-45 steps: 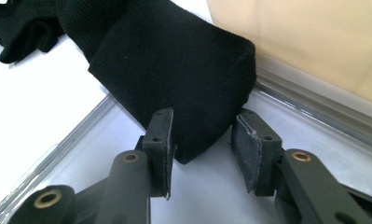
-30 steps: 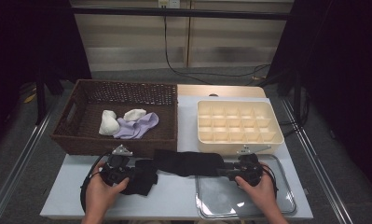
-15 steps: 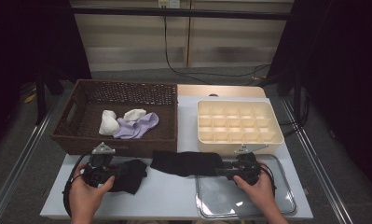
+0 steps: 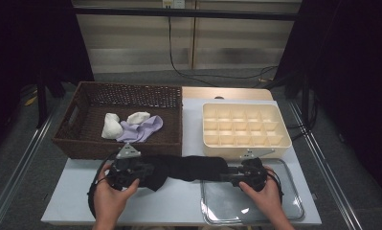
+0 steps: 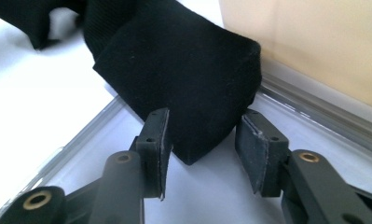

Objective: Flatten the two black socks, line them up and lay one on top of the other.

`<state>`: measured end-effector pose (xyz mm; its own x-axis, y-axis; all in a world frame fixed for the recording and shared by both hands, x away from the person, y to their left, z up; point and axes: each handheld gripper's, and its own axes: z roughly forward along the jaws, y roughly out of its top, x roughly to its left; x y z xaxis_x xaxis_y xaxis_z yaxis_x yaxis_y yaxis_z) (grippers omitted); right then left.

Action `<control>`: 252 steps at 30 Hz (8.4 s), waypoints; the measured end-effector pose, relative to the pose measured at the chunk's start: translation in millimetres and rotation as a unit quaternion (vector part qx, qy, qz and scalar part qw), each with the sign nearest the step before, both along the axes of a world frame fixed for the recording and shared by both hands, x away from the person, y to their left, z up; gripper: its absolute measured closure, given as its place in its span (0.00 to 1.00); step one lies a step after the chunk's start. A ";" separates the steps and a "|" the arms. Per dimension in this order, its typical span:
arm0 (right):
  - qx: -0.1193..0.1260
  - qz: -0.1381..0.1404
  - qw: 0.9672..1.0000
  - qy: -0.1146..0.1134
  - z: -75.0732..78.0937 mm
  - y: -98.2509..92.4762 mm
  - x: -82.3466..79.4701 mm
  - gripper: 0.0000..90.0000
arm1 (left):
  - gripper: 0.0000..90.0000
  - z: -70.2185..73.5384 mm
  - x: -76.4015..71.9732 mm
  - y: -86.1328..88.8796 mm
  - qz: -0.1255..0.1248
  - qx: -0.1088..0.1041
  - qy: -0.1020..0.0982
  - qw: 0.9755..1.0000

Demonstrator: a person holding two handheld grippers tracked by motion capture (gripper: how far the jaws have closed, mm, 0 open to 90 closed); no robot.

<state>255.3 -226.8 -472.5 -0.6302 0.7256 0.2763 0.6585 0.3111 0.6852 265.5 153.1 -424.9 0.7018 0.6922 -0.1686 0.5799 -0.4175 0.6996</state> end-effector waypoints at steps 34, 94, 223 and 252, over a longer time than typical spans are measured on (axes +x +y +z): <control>-0.022 0.077 0.997 -0.002 4.9 59.4 -2.2 0.60 | 0.71 -4.4 -13.8 -38.1 -0.073 0.029 0.017 0.997; -0.035 0.126 0.991 -0.019 12.9 96.0 6.9 0.59 | 0.92 -23.7 -10.7 -55.7 -0.117 0.001 0.066 0.991; -0.013 0.068 0.998 -0.003 -0.7 11.9 -23.9 0.96 | 0.86 -38.3 -2.3 4.4 -0.045 0.087 0.001 0.995; 0.019 -0.023 0.999 -0.017 14.5 -25.9 -25.9 0.74 | 0.63 -31.1 9.7 0.1 -0.016 0.044 -0.038 0.998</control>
